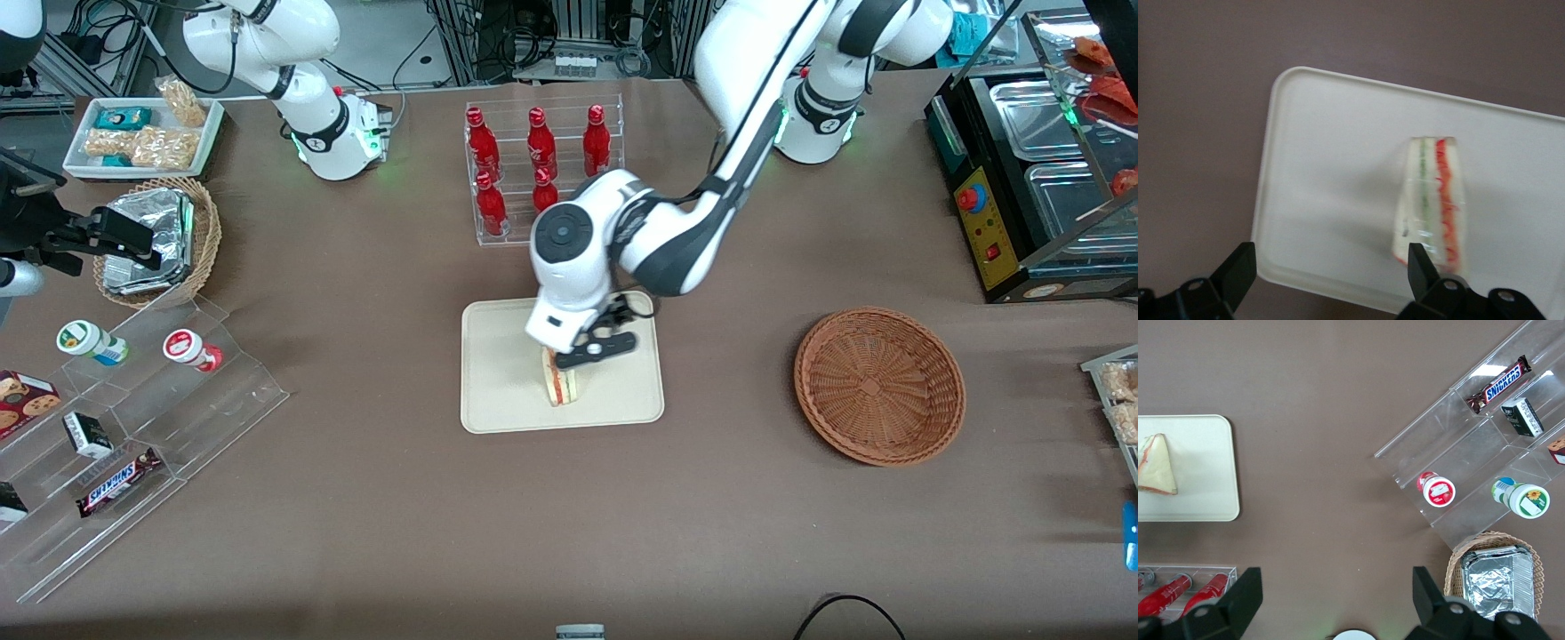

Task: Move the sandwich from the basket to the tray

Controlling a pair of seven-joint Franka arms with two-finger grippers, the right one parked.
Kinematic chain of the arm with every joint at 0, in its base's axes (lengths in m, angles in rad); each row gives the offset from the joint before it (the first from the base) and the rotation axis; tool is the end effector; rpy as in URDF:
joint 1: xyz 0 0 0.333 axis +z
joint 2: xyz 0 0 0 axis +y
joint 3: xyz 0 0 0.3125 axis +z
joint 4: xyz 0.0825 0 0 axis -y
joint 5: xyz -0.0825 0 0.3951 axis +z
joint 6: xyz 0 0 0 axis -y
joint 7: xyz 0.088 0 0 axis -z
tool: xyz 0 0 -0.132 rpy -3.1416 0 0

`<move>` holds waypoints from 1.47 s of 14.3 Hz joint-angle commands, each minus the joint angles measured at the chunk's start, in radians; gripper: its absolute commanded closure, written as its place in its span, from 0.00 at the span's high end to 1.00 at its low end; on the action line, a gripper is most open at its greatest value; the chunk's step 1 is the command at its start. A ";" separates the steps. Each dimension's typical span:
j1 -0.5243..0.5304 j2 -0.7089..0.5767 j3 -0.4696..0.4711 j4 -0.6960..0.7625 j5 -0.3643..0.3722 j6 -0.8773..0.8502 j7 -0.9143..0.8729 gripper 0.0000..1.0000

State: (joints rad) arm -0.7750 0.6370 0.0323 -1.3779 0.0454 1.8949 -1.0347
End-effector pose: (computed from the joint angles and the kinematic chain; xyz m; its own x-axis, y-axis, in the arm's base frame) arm 0.5278 -0.4839 0.2987 0.9636 0.2671 -0.0096 0.2635 -0.9553 -0.1339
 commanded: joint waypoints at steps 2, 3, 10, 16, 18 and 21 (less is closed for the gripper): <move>0.095 -0.134 0.040 -0.162 0.013 -0.034 0.130 1.00; 0.141 -0.172 0.040 -0.206 0.010 -0.030 0.201 1.00; 0.319 -0.429 0.040 -0.417 0.004 -0.065 0.552 1.00; 0.460 -0.577 0.009 -0.406 0.001 -0.252 0.798 1.00; 0.599 -0.600 -0.111 -0.388 0.001 -0.281 0.863 1.00; 0.753 -0.619 -0.250 -0.363 0.001 -0.309 0.898 1.00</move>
State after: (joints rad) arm -0.1036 0.0371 -0.1372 -1.7536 0.0505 1.6168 -0.1670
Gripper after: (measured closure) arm 0.000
